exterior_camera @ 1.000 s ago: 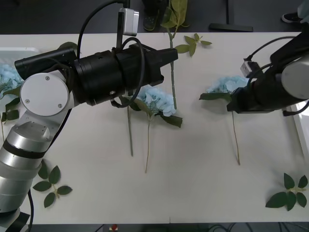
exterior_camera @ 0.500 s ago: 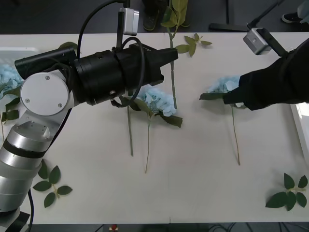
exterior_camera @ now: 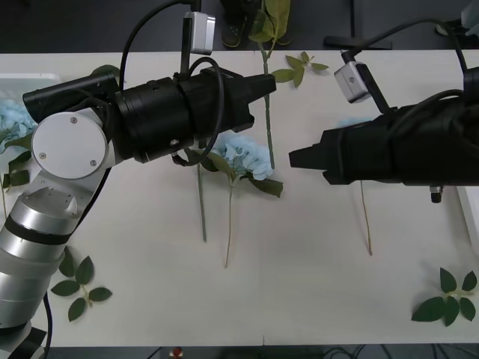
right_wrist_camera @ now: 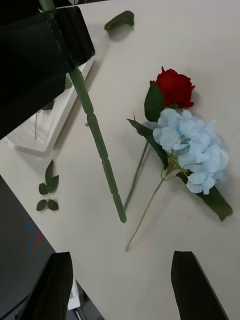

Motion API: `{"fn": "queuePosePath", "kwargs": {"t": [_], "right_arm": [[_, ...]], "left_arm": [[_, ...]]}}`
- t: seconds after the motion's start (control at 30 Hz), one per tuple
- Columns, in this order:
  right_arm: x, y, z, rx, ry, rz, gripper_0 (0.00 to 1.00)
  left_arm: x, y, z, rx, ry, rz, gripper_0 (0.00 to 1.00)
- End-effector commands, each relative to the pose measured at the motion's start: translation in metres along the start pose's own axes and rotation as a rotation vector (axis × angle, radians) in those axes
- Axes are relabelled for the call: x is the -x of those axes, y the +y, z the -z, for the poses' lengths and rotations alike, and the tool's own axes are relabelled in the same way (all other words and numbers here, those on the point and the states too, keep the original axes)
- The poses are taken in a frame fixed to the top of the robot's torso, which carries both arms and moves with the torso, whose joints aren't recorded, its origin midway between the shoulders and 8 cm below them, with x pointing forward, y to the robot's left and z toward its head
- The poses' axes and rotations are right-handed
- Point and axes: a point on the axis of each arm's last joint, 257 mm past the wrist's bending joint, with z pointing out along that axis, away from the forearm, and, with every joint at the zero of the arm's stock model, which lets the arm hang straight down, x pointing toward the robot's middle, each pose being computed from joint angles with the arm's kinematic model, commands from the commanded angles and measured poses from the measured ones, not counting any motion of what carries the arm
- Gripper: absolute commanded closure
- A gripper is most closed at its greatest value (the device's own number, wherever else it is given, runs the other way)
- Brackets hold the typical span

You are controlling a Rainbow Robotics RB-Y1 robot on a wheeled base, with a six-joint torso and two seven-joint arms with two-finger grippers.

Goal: Place the red flowers into the right box and the blue flowers into the left box. If a person shows an open palm, hand one flower to the person first, then continue sorting.

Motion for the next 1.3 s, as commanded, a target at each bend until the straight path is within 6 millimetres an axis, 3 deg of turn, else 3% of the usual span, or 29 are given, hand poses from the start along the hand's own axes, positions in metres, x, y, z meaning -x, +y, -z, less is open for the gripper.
{"fn": "queuePosePath", "kwargs": {"t": [0.03,0.5,0.73,0.77,0.83,0.87,1.3], "right_arm": [[0.027,0.009,-0.007,0.006,-0.097,0.076,0.43],[0.049,0.01,-0.068,0.026,-0.265,0.069,0.43],[0.059,0.014,-0.072,0.053,-0.309,0.047,0.43],[0.06,0.015,-0.072,0.056,-0.313,0.046,0.48],[0.061,0.016,-0.072,0.06,-0.315,0.042,0.7],[0.062,0.017,-0.071,0.068,-0.321,0.037,1.0],[0.072,0.023,-0.067,0.106,-0.365,0.0,1.0]], "left_arm": [[0.027,-0.009,-0.002,-0.018,-0.033,-0.024,1.0],[0.028,-0.011,-0.002,-0.025,-0.039,-0.017,1.0],[0.029,-0.012,-0.002,-0.027,-0.04,-0.015,1.0],[0.028,-0.012,-0.002,-0.026,-0.039,-0.014,1.0],[0.029,-0.012,-0.002,-0.027,-0.04,-0.015,1.0],[0.029,-0.012,-0.002,-0.028,-0.04,-0.014,1.0],[0.03,-0.014,-0.003,-0.032,-0.042,-0.011,1.0]]}}
